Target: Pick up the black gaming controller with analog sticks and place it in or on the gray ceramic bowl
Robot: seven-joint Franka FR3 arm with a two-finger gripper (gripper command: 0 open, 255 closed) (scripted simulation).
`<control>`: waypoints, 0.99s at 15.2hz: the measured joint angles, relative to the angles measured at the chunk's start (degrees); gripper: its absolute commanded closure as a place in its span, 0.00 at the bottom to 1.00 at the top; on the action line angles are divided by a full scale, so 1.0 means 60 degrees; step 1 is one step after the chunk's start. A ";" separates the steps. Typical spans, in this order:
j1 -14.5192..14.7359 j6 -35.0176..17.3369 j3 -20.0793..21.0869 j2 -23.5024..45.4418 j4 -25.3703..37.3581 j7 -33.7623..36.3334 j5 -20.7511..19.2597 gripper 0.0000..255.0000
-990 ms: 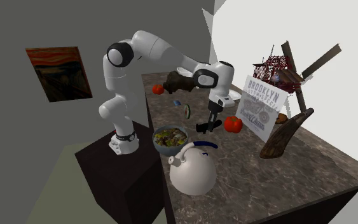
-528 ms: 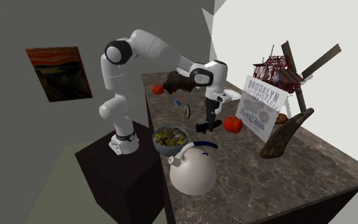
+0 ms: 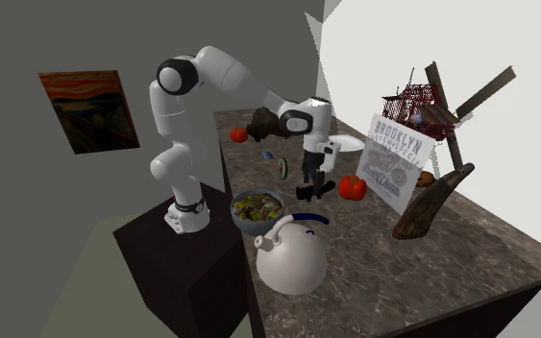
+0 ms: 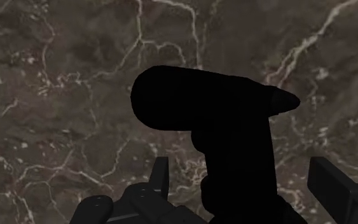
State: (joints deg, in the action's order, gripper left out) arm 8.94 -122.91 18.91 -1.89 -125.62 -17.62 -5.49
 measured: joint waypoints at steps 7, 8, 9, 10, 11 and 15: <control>-0.0010 -0.0439 -0.0005 0.0193 -0.0253 0.0061 -0.0105 0.00; -0.0010 -0.0442 -0.0005 0.0194 -0.0254 0.0061 -0.0106 0.00; -0.0010 -0.0443 -0.0005 0.0194 -0.0255 0.0061 -0.0106 0.00; -0.0010 -0.0443 -0.0005 0.0194 -0.0255 0.0061 -0.0106 1.00; -0.0010 -0.0443 -0.0005 0.0194 -0.0254 0.0061 -0.0106 1.00; -0.0009 -0.0444 -0.0004 0.0192 -0.0253 0.0061 -0.0106 1.00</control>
State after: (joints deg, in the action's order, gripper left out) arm 8.88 -125.58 18.89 -0.74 -127.14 -17.25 -6.12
